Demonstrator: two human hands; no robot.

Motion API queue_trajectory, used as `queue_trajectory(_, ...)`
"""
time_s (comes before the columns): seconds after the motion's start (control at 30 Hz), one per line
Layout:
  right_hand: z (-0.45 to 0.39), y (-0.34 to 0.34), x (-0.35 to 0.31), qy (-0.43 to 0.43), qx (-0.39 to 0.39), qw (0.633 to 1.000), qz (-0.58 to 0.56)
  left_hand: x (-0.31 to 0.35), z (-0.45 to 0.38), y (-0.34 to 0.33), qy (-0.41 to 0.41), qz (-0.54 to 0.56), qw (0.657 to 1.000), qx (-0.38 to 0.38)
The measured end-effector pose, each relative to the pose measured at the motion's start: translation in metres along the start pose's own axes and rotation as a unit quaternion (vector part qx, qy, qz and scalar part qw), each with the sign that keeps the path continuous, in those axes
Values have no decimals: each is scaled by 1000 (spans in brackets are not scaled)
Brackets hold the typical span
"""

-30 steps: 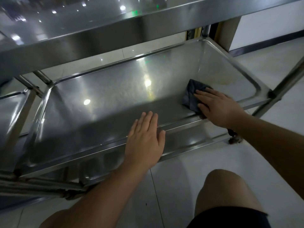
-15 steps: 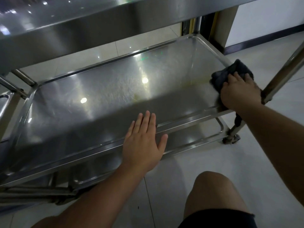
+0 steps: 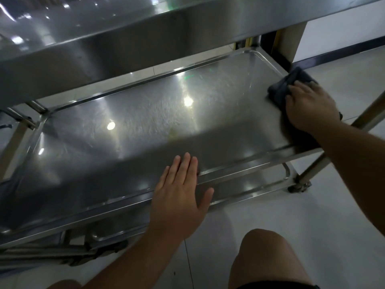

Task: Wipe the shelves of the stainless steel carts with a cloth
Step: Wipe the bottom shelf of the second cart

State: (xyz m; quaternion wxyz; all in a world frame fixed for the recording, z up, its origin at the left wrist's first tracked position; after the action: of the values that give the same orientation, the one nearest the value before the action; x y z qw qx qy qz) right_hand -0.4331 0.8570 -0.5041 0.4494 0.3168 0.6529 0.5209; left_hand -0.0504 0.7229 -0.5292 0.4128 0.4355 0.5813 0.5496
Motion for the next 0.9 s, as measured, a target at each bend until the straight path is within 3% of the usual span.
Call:
queue_trajectory(0.07,-10,-4,-16,-34,-4,999,-12,0,0,-2,-2,1,1000,12)
queue_trajectory(0.13,-5,-8,-47,2,-16,1000,-22,0,0,-3,-3,-3,1000,16)
queue_trajectory(0.27,54,-22,-104,197,-96,974,-52,0,1,-2,-3,-10,1000,17)
queue_trajectory(0.33,86,-26,-104,300,-131,943,-64,0,2,-1,-3,-12,1000,9)
queue_trajectory(0.4,87,-19,-84,346,-164,921,-68,0,3,-1,-3,-17,1000,0)
queue_trajectory(0.47,59,-12,-58,289,-150,943,-75,0,4,-2,-4,-20,1000,-6)
queue_trajectory(0.6,-12,3,-17,59,-8,998,-15,0,2,-3,0,-21,1000,-5)
queue_trajectory(0.67,-22,-3,-38,7,-20,1000,4,0,1,-3,1,-19,1000,-5)
queue_trajectory(0.77,-2,-12,-110,36,-31,999,-15,0,1,-3,-2,-15,1000,-1)
queue_trajectory(0.9,60,-30,-166,204,-114,971,-52,0,1,-1,-3,-17,1000,-12)
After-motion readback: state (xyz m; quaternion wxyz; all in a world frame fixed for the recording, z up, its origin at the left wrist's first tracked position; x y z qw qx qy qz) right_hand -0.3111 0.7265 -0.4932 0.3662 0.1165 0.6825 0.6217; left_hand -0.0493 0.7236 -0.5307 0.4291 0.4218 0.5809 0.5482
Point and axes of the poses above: each hand's wrist, its own z-axis away from the middle knuckle, its own y-axis out of the back of the hand, x = y × z, the point moved 2 cm from there along -z, towards the middle knuckle, and after that the axes turned 14 degrees about -y, right-handed, at the moved point
